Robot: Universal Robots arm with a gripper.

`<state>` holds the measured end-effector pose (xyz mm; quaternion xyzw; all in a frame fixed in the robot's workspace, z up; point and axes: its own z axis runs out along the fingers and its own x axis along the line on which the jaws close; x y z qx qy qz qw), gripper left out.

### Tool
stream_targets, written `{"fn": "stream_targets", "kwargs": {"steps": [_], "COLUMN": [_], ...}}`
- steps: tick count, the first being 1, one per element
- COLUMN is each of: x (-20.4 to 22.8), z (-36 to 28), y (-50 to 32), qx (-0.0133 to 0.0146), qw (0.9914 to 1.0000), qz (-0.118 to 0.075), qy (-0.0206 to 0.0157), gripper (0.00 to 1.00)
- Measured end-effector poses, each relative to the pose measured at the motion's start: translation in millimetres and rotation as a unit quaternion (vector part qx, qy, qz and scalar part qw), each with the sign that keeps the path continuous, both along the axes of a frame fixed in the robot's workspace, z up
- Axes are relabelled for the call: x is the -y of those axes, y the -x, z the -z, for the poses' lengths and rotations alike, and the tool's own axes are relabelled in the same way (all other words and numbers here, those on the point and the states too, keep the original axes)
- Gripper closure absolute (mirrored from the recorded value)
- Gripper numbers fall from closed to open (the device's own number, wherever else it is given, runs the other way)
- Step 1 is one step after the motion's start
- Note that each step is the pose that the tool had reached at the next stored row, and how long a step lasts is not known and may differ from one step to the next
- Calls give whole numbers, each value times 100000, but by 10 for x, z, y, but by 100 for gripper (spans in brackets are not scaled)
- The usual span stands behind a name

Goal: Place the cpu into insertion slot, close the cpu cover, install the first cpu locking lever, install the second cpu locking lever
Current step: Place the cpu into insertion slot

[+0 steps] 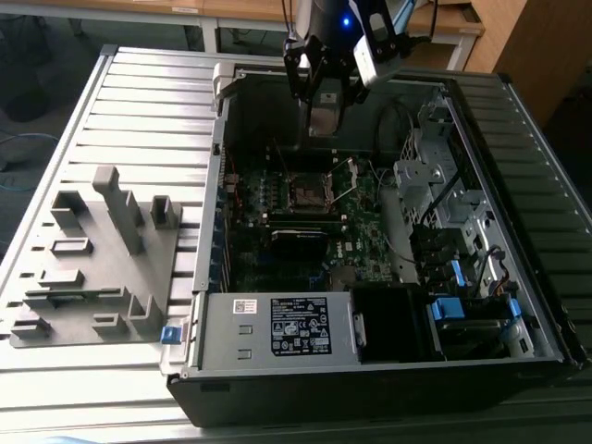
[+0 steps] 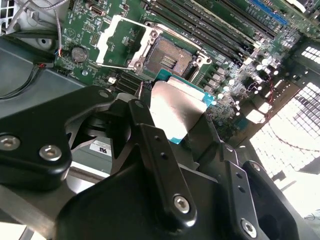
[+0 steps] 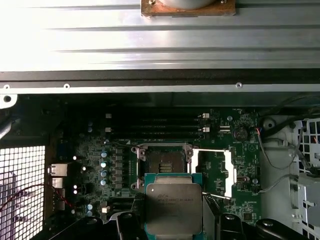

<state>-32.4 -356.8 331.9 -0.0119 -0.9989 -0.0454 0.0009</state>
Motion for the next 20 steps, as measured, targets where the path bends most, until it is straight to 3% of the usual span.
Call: {"fn": "stream_targets", "kwargs": {"steps": [20], "x": [0], "z": [41], "y": [0], "qx": [76], "qw": [100000], "qz": [0], "qy": [-1], "gripper": [46]}}
